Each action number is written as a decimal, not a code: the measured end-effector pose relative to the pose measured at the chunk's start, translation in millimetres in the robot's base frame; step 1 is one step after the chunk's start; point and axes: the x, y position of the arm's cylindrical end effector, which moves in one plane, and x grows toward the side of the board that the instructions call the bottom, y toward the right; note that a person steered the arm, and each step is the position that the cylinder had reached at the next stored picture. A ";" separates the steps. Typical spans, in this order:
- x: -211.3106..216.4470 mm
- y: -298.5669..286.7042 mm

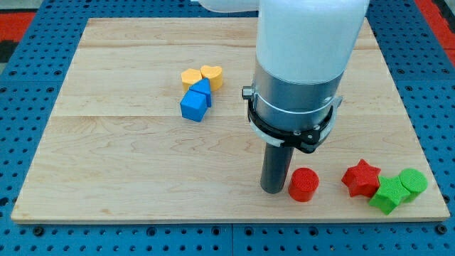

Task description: Push the red circle to the left side of the red star

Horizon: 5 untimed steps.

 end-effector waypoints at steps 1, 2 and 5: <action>0.8 17.7; 0.8 26.3; 0.8 59.2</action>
